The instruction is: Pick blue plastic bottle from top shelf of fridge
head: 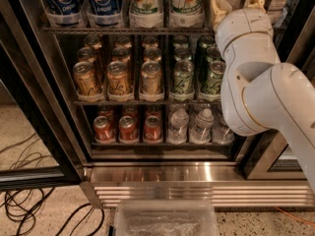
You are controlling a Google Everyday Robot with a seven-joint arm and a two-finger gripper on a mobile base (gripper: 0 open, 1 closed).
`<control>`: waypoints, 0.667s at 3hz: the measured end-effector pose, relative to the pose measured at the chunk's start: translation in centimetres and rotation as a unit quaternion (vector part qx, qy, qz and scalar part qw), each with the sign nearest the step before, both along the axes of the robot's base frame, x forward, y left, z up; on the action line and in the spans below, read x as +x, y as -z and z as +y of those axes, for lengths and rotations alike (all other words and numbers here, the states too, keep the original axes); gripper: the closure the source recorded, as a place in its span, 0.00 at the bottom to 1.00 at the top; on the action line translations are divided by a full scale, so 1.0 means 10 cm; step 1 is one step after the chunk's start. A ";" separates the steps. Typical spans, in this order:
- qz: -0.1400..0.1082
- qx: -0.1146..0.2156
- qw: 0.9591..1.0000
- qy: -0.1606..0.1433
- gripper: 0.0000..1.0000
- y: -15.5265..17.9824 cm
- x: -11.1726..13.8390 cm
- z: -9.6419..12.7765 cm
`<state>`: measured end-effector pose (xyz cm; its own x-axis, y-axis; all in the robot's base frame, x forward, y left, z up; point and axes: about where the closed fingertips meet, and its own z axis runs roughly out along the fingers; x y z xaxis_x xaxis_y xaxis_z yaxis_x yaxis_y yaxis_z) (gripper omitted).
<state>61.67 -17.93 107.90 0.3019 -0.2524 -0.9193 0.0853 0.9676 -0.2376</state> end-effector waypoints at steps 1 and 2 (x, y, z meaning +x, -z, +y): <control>0.002 -0.001 1.000 0.001 0.17 -0.01 0.01 0.00; 0.014 -0.004 1.000 0.005 0.08 0.05 0.15 0.01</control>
Offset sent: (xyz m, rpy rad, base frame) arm 0.0326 0.0019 -0.0130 -0.0178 0.0581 -0.0204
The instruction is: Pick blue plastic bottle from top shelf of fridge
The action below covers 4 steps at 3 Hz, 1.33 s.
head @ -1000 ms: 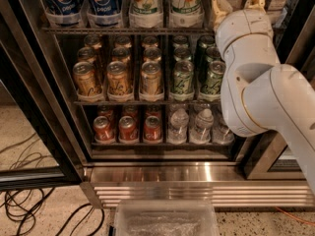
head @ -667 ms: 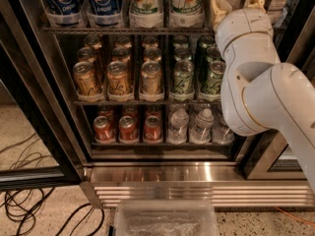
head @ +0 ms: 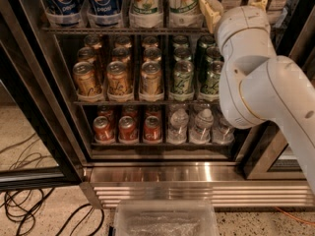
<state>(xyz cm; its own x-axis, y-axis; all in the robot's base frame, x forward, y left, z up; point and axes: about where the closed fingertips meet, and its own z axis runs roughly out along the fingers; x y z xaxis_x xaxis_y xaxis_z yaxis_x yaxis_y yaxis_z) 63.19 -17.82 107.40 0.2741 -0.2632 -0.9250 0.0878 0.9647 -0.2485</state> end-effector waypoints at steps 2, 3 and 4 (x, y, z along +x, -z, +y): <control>0.005 -0.002 1.000 0.005 0.23 -0.02 0.07 -0.01; 0.010 -0.008 1.000 0.006 0.25 0.01 0.17 0.02; 0.011 -0.010 1.000 0.006 0.33 0.00 0.19 0.03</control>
Offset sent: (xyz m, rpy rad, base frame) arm 0.0225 -0.0023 -0.0074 -0.0159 0.0326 -0.0276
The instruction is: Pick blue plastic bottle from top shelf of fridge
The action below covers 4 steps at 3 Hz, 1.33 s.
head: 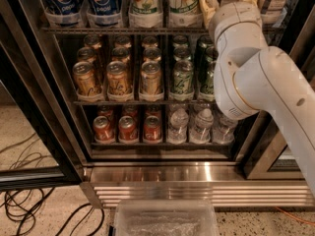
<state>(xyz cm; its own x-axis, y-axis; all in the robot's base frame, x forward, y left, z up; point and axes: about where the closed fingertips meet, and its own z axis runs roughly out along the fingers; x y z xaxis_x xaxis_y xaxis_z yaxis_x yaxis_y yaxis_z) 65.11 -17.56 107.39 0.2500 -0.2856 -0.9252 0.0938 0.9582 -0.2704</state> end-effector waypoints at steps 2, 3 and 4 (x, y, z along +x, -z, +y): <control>0.000 -0.006 1.000 0.003 0.77 -0.02 0.06 0.00; -0.003 -0.004 1.000 0.002 0.99 -0.04 0.11 0.00; -0.022 0.011 1.000 -0.007 1.00 -0.16 0.13 -0.01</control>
Offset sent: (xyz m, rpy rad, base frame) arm 0.0484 0.0054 0.0083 -0.0339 0.0004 -0.0124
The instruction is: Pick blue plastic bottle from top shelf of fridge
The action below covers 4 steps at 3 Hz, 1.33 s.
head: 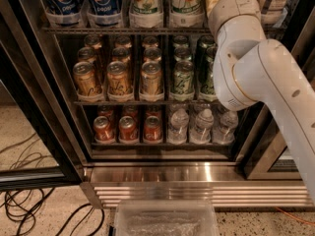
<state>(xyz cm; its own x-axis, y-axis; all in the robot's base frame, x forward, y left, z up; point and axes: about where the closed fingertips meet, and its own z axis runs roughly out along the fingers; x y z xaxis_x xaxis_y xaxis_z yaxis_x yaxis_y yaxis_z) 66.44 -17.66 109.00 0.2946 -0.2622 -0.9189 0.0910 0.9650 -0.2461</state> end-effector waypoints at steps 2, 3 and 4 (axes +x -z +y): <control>-0.077 0.009 0.997 -0.015 1.00 -0.56 -0.33 -0.10; -0.101 0.007 0.994 -0.032 1.00 -0.81 -0.62 -0.12; -0.101 -0.048 0.992 -0.052 1.00 -0.91 -1.00 -0.10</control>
Offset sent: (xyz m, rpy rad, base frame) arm -0.0615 -0.0206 0.0925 0.0257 -0.2536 0.0428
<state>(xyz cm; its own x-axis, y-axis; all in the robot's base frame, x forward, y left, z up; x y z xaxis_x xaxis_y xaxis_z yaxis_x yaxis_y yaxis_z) 56.47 -18.65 118.06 0.5007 -0.3035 -0.8107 0.0485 0.9449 -0.3238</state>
